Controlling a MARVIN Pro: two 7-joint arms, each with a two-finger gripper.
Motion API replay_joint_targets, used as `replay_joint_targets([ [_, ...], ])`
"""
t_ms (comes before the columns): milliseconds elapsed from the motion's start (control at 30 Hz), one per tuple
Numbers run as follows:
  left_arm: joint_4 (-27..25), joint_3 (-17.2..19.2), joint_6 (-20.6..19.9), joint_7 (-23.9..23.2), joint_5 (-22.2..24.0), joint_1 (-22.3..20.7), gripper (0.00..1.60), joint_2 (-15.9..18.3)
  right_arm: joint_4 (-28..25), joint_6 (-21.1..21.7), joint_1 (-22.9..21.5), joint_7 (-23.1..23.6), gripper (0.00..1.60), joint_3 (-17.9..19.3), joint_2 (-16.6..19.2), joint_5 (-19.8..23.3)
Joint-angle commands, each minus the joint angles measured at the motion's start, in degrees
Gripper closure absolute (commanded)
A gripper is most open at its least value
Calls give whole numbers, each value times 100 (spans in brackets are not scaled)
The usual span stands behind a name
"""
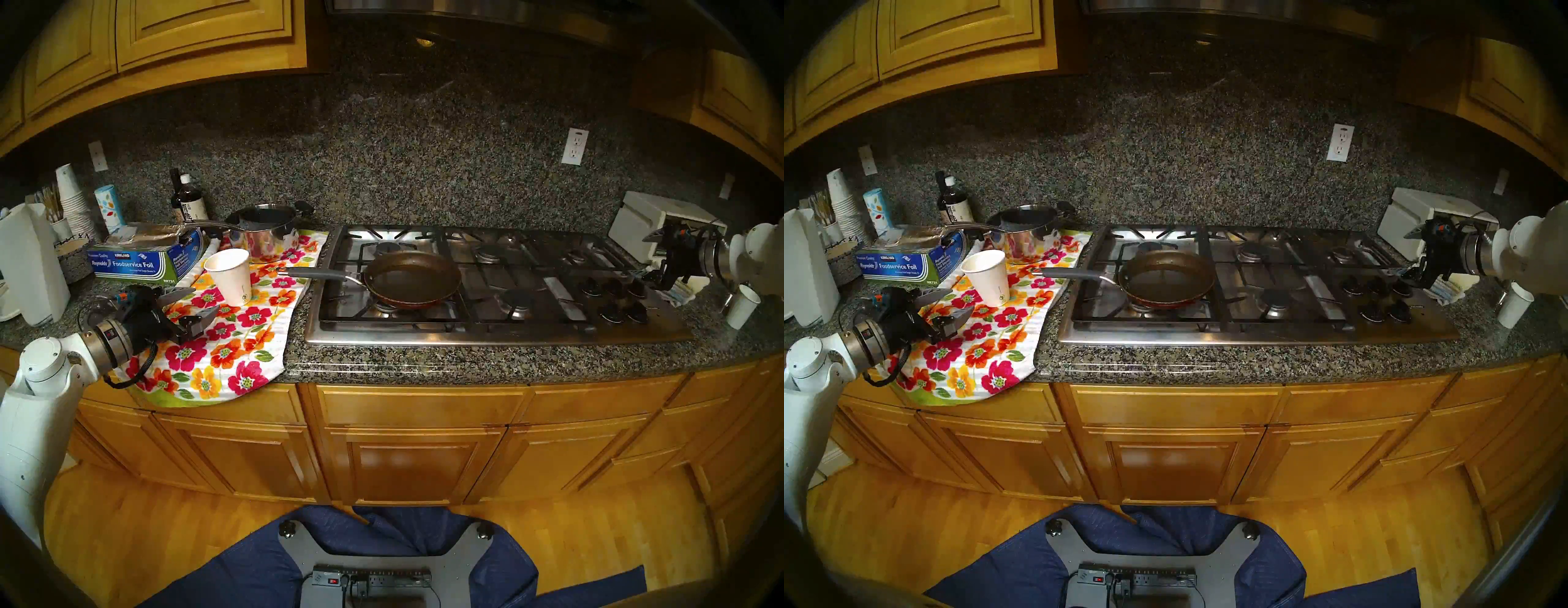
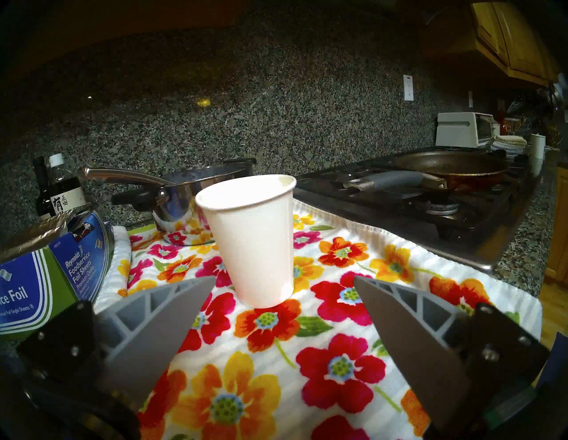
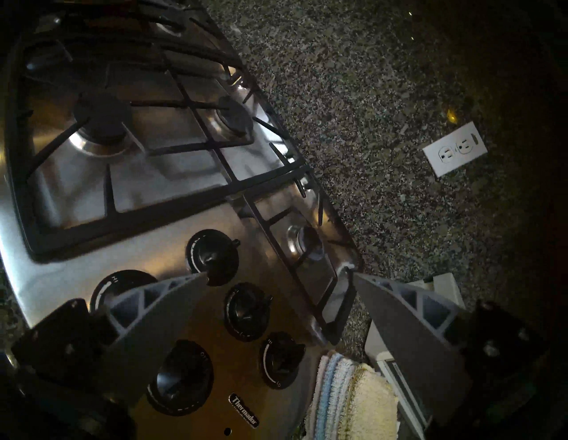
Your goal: Pick up the water cup, pour water into the pot, turn on the stove
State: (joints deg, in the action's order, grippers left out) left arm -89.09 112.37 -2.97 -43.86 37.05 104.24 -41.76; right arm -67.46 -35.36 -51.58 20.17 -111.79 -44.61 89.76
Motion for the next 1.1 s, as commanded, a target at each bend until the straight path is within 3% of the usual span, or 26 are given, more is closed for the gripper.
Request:
replay_joint_targets([
  [0, -105, 144, 36, 10, 62, -102, 0, 42, 183, 398, -242, 211, 0, 198, -52, 443],
  [200, -105, 144, 36, 9, 61, -102, 0, 42, 268, 634, -264, 459, 0, 336, 36, 753],
  [733, -109, 150, 34, 9, 63, -99, 0, 38, 490, 836, -144, 811, 0, 450, 43, 940],
  [800, -107, 148, 35, 8, 61, -101, 0, 39, 469, 1107, -221, 969, 0, 604, 188, 1299],
  [1067, -106, 147, 35, 7, 60, -102, 0, 39, 568, 1735, -158, 1184, 0, 882, 337, 1913],
])
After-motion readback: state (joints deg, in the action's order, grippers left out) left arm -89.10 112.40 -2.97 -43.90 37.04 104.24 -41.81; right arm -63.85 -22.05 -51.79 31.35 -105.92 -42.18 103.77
